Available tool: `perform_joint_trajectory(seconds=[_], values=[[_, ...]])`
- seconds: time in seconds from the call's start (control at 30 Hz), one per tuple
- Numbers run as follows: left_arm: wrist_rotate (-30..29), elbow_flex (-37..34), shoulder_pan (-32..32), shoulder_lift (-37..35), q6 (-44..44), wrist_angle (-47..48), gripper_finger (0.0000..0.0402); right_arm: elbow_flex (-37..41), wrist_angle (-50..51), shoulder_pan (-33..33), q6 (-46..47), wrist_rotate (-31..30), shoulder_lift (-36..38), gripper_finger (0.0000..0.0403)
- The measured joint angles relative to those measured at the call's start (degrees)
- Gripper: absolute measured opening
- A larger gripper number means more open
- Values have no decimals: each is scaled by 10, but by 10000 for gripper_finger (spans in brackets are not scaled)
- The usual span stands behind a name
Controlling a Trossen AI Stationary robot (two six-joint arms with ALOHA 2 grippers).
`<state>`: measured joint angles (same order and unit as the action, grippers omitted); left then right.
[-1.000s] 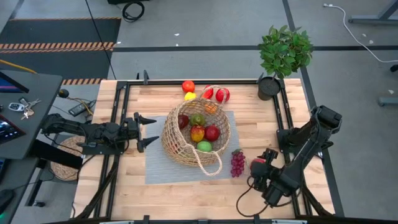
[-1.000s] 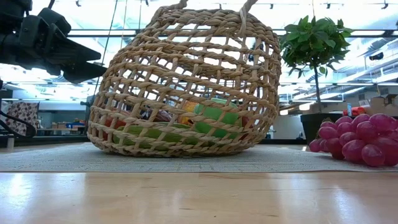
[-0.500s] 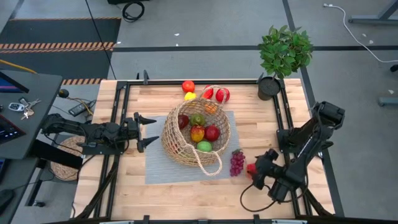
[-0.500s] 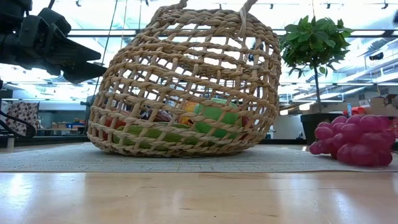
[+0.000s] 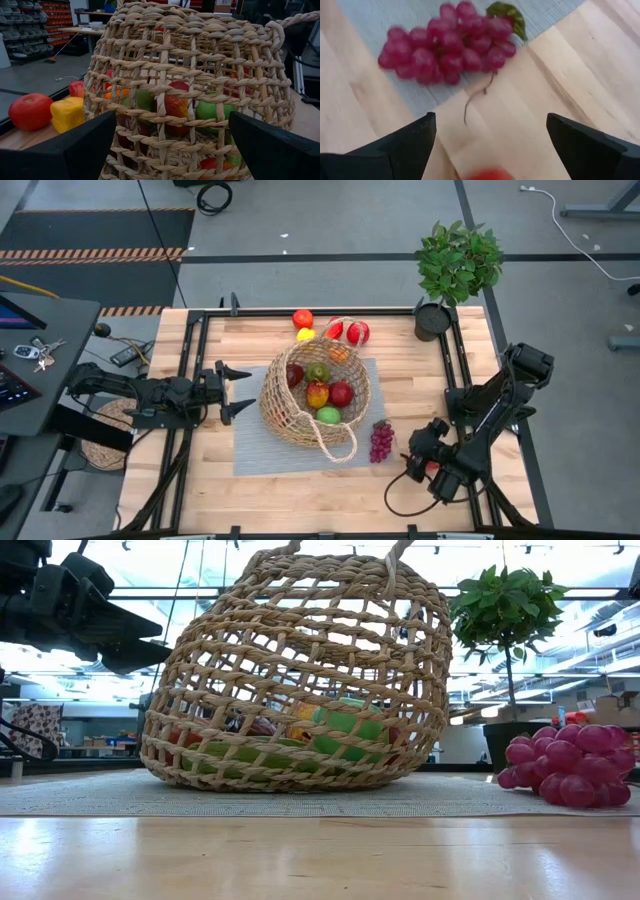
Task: Build produce basket
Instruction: Put the bottom red apple into the mesh basket
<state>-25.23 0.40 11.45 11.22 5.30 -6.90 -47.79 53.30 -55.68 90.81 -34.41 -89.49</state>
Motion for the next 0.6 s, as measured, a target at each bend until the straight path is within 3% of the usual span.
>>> perform_joint_trajectory(seconds=[0.27,0.6], values=[[0,0,0,0,0,0,394,-122,169,0,-11,57,0,382],[0,0,0,0,0,0,394,-138,121,-41,20,121,0,382]])
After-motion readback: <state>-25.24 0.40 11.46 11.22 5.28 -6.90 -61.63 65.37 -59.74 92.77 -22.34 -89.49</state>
